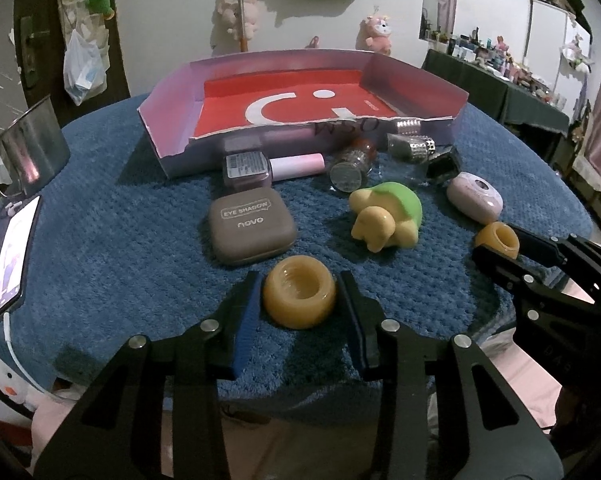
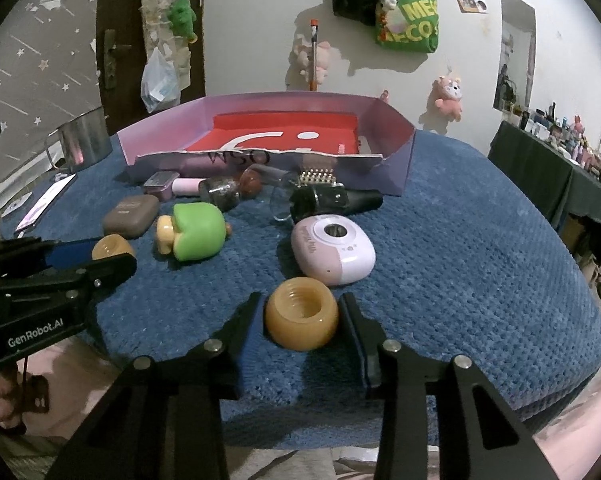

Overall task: Organize rigid objects
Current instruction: 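Close the right gripper on the large amber rubber ring, then carry the amber ring into the red box and lower it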

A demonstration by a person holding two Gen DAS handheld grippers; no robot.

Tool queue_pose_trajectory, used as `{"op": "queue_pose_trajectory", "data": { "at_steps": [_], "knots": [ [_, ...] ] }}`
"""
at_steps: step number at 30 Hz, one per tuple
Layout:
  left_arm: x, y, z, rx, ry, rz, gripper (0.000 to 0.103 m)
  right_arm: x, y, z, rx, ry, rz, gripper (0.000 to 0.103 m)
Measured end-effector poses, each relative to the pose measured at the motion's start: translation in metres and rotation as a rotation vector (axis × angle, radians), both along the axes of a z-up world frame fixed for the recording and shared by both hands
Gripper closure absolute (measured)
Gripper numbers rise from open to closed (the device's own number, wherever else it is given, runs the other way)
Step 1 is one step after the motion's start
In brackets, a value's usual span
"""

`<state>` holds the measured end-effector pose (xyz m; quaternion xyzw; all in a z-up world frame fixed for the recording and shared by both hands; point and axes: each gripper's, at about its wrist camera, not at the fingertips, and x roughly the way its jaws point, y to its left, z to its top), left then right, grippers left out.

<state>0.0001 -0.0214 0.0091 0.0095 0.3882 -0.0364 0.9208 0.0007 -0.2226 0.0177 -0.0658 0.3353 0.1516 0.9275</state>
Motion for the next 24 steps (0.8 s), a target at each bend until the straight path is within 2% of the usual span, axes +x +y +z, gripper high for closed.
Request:
{"op": "queue_pose_trajectory", "data": {
  "at_steps": [12,19,24],
  "knots": [
    [0.001,0.006,0.018,-0.017,-0.036,-0.014,0.067,-0.002,0.002,0.019,0.038,-0.041,0.051,0.063],
    [0.007,0.004,0.037,-0.010,-0.101,-0.034,0.067,0.006,0.004,0.040,0.069,-0.077,0.079,0.063],
    [0.017,0.003,0.041,-0.015,-0.110,-0.046,0.067,0.017,0.006,0.048,0.075,-0.091,0.086,0.063]
  ]
}}
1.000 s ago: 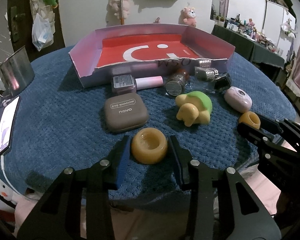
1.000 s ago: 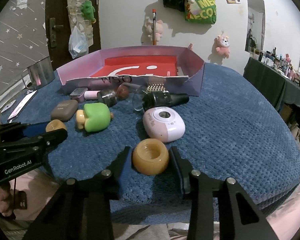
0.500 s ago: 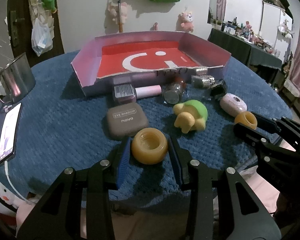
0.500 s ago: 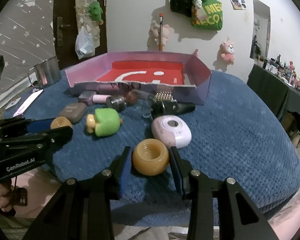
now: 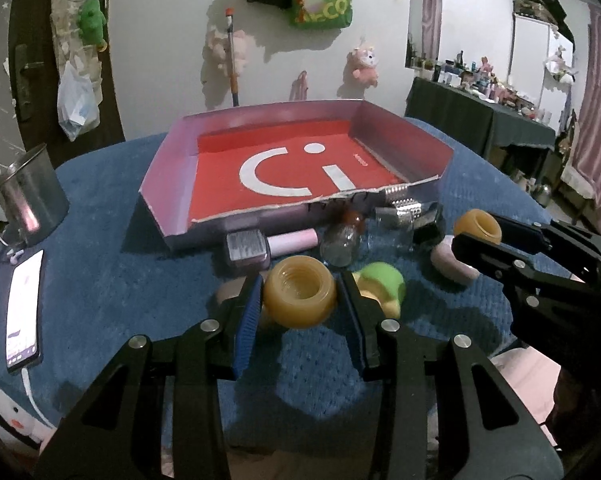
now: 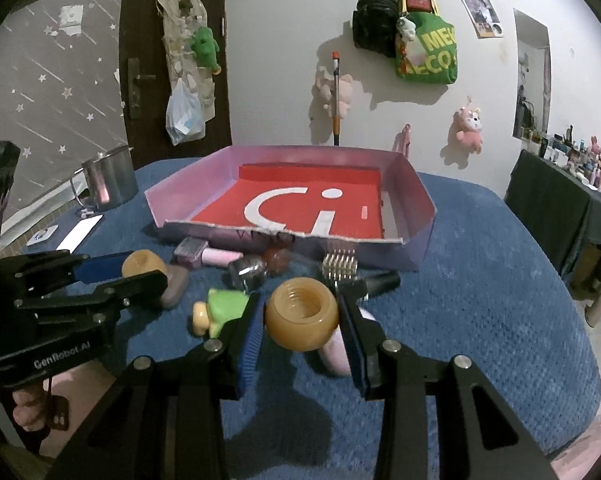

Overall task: Organize rigid objects
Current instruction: 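Carry the amber ring into the red box and lower it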

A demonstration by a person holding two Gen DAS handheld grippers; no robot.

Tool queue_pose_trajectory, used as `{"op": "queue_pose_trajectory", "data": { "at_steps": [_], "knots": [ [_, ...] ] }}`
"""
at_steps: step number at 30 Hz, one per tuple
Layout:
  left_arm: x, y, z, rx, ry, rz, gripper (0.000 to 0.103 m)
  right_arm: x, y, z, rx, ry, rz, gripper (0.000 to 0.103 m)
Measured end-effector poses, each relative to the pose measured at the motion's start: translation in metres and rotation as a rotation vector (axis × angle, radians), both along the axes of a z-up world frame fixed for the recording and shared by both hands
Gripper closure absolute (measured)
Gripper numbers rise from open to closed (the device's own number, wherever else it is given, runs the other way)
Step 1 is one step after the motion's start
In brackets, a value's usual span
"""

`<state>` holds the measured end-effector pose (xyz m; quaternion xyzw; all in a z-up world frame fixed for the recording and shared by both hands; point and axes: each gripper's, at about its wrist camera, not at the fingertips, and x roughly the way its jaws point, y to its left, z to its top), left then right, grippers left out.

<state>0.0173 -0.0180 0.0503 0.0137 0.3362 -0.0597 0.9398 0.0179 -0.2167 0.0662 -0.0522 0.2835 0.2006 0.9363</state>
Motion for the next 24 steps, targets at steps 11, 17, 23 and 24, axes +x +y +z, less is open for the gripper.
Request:
{"op": "queue_pose_trajectory", "data": {
  "at_steps": [11,17,23,24],
  "knots": [
    [0.039,0.014,0.018,-0.019,-0.016,0.019,0.067,0.032,0.003,0.010,0.014,0.020,0.025,0.063],
    [0.066,0.022,0.028,-0.030,-0.019,0.025,0.067,0.055,0.006,0.020,0.038,0.043,0.049,0.063],
    [0.093,0.027,0.032,-0.056,-0.001,0.015,0.067,0.079,0.007,0.028,0.048,0.067,0.064,0.063],
    [0.098,0.028,0.032,-0.055,0.002,0.015,0.067,0.082,0.007,0.029,0.048,0.071,0.064,0.062]
  ]
}}
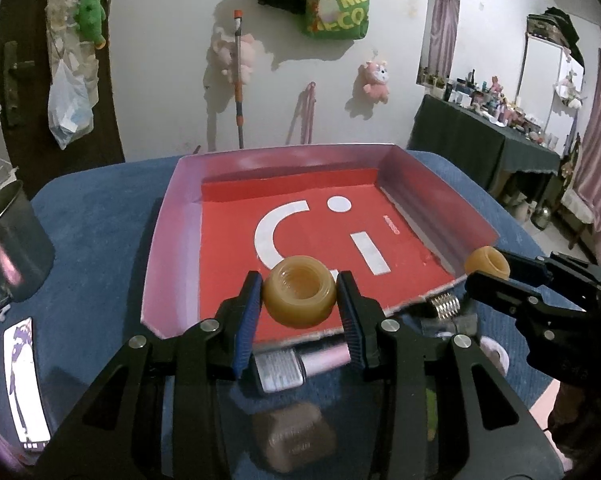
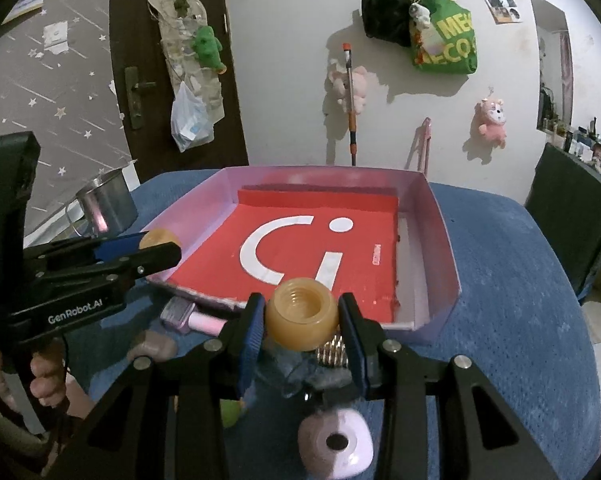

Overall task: Organize rigid objects
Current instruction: 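Carry the amber ring into the red box and lower it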

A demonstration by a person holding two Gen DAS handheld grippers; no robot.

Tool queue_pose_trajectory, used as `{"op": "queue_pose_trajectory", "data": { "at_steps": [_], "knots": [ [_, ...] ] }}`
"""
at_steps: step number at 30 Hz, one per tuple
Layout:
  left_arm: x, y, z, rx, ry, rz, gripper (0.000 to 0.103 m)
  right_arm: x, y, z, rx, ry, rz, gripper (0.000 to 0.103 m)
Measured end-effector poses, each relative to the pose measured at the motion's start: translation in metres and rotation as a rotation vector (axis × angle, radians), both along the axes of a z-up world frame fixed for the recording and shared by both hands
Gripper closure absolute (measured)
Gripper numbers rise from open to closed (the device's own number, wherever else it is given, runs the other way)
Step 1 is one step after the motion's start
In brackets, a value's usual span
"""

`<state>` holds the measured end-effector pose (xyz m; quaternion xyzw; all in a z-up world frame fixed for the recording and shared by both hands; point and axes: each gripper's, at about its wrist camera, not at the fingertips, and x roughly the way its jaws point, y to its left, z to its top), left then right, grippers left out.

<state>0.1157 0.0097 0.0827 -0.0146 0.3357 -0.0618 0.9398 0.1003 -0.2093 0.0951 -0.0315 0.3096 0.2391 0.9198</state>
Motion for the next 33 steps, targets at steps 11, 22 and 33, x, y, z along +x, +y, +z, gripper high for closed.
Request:
{"op": "queue_pose_trajectory", "data": {
  "at_steps": [11,22,33],
  "knots": [
    [0.050,0.000,-0.008,0.000,0.051,-0.003,0.067,0.048,0.008,0.006,-0.033,0.022,-0.009,0.062],
    [0.088,0.010,-0.035,-0.017,0.143,0.011,0.067,0.104,0.014,-0.010,-0.065,0.141,-0.040,0.062],
    [0.108,0.018,-0.058,-0.033,0.247,0.015,0.067,0.135,0.028,-0.034,-0.126,0.239,-0.037,0.062]
  ]
}}
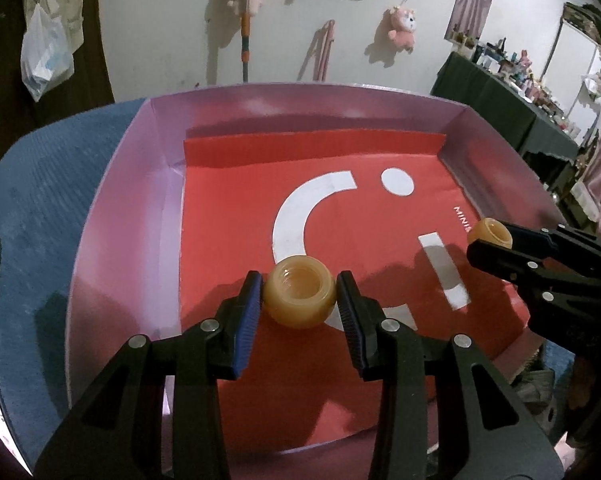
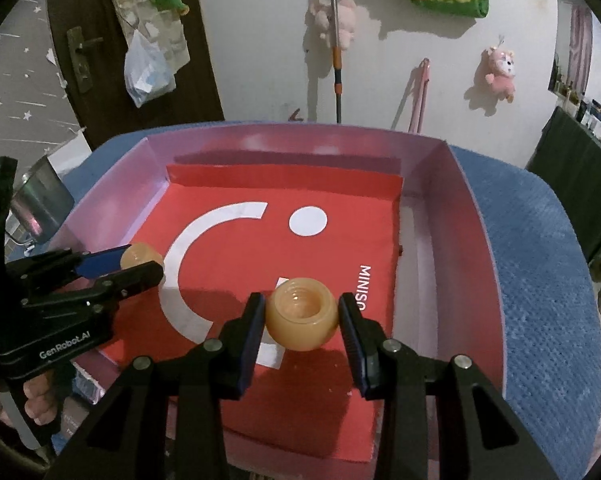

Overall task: Organize rigid objects
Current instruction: 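Carry the amber ring into the red box and lower it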

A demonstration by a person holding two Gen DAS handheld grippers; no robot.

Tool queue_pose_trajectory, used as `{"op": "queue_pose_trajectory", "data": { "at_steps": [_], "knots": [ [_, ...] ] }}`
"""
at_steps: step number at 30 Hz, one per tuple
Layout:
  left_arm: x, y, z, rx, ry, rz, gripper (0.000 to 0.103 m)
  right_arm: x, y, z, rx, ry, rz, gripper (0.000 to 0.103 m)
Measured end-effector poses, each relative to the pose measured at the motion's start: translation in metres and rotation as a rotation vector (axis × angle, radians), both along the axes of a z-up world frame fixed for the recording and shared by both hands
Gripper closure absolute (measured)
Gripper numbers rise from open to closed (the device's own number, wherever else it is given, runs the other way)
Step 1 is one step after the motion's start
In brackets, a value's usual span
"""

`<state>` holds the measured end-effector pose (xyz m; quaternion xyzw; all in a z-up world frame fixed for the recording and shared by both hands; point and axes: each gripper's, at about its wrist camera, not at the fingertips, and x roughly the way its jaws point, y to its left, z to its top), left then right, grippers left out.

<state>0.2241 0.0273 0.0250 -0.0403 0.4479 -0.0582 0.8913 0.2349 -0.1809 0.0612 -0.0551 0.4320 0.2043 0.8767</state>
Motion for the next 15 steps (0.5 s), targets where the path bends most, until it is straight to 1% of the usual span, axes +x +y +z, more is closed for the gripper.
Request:
{"op": "queue_pose_trajectory", "data": {
  "at_steps": [5,11,13,15],
  "knots": [
    [0.004,-0.001,-0.007,0.006,0.024,-0.007,0.067,0.009,0.001,-0.010,-0.018,0.037,-0.010,0.062],
    [0.006,-0.001,-0.008,0.024,0.031,-0.008,0.067,0.014,0.000,-0.019,-0.037,0.082,-0.015,0.062],
    [0.007,-0.002,-0.008,0.036,0.031,-0.009,0.067,0.014,0.000,-0.020,-0.046,0.080,-0.015,0.062],
    [0.007,-0.002,-0.008,0.033,0.032,-0.008,0.067,0.015,0.001,-0.020,-0.045,0.083,-0.015,0.062]
  ]
}}
